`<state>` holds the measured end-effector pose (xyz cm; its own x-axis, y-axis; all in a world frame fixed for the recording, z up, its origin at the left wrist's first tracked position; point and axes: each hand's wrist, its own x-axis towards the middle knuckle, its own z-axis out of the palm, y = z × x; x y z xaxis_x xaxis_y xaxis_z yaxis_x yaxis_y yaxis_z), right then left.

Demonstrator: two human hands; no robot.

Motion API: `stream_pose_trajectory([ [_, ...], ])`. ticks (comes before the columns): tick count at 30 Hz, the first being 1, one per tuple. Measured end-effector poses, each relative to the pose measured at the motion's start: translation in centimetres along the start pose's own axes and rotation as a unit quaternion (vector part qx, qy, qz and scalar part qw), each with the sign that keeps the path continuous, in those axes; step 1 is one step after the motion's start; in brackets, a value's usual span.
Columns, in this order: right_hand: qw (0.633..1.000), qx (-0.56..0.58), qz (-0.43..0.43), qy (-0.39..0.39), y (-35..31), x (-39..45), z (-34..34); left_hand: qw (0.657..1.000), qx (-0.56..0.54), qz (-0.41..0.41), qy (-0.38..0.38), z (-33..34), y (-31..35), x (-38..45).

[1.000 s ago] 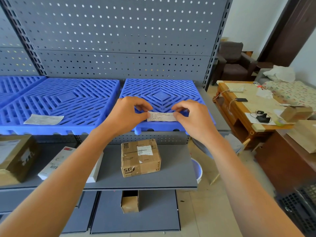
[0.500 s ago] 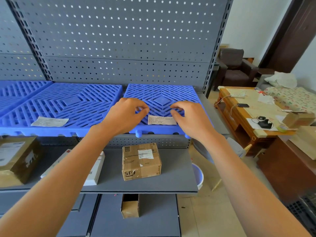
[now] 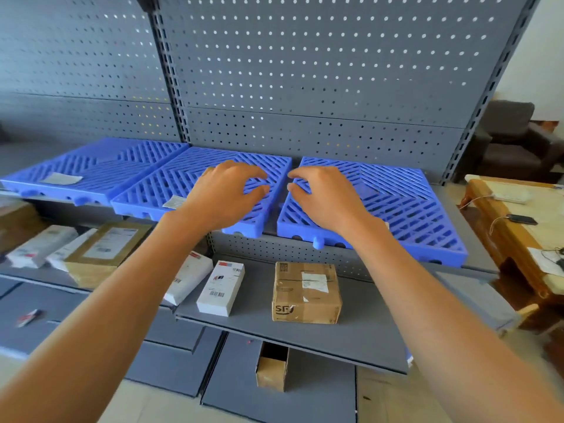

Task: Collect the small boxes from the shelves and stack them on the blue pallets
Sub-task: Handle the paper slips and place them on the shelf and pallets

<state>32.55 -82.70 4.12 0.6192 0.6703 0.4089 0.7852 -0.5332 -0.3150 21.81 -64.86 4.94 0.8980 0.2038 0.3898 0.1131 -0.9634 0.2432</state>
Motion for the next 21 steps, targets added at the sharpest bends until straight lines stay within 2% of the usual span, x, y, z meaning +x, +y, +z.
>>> stream_pose_trajectory([
  [9, 0.995, 0.012, -0.079, -0.051, -11.5, 4.2, 5.4, 0.995, 0.018, -0.078, 0.054, -6.0, -10.8, -6.8],
  [21, 0.971, 0.058, -0.216, -0.083, -33.1, 7.8, 14.7, 0.963, 0.078, -0.246, 0.075, -15.7, -26.9, -21.3],
])
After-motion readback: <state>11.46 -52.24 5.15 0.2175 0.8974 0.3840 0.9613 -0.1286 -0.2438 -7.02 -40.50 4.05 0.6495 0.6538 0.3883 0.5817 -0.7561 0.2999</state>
